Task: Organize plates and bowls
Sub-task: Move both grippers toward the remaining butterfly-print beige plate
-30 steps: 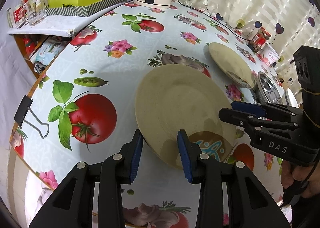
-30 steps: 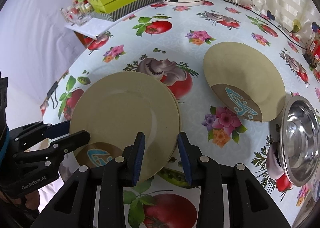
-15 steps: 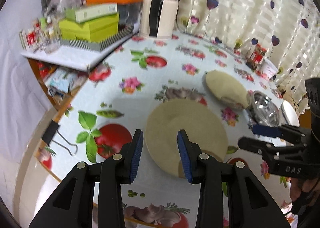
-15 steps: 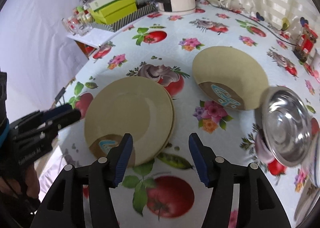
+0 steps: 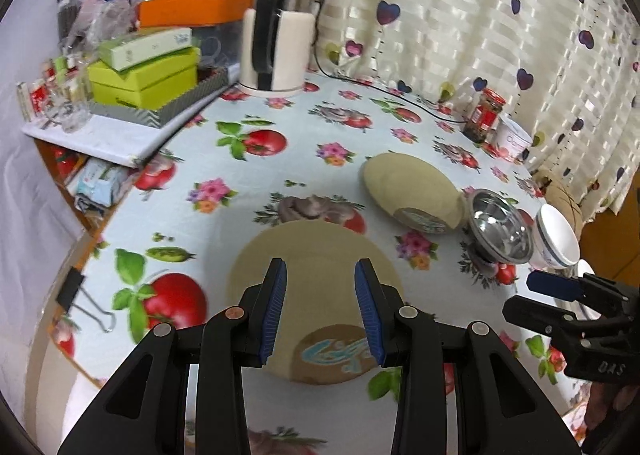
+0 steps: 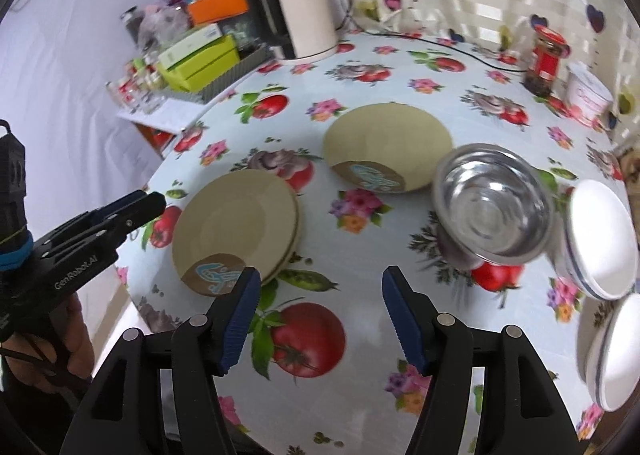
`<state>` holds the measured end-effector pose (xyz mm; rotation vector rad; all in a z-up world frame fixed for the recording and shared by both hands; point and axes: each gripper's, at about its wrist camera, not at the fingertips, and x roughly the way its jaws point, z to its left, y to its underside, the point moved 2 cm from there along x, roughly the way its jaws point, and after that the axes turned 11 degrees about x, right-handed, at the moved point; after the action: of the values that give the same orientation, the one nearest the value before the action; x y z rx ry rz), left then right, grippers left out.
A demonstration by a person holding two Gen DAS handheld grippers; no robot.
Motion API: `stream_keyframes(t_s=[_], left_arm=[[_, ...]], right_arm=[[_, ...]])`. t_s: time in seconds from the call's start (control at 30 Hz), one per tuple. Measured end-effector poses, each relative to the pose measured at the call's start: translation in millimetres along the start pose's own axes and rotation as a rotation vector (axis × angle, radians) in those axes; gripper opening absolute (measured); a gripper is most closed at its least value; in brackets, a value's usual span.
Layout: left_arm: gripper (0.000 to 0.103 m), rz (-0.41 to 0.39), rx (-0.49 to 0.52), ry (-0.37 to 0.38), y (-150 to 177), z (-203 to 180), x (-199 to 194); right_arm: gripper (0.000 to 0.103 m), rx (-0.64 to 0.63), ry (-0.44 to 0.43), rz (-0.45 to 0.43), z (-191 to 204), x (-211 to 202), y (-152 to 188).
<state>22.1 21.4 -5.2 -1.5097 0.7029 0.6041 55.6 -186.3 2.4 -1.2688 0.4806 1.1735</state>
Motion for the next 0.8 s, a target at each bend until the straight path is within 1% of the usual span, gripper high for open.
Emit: stream_keyframes(t_s=[0.2, 0.3, 0.6, 0.8], left_arm=[[0.037, 0.014, 0.036, 0.062, -5, -23, 7], [0.037, 0.016, 0.048, 0.077, -7, -31, 7], [0.037, 0.015, 0.072, 0.1, -15, -42, 6], [0.037, 0.034, 0.08, 0.113, -20, -47, 17]], right_arm=[[0.064, 0.024, 0.009, -0.031, -9, -12, 3], [0.064, 0.031, 0.016, -0.042, -11, -17, 4], [0.064, 0.014, 0.051, -0.09, -10, -27, 1], [0.064, 0.007, 0.061, -0.102, -12, -26, -5]])
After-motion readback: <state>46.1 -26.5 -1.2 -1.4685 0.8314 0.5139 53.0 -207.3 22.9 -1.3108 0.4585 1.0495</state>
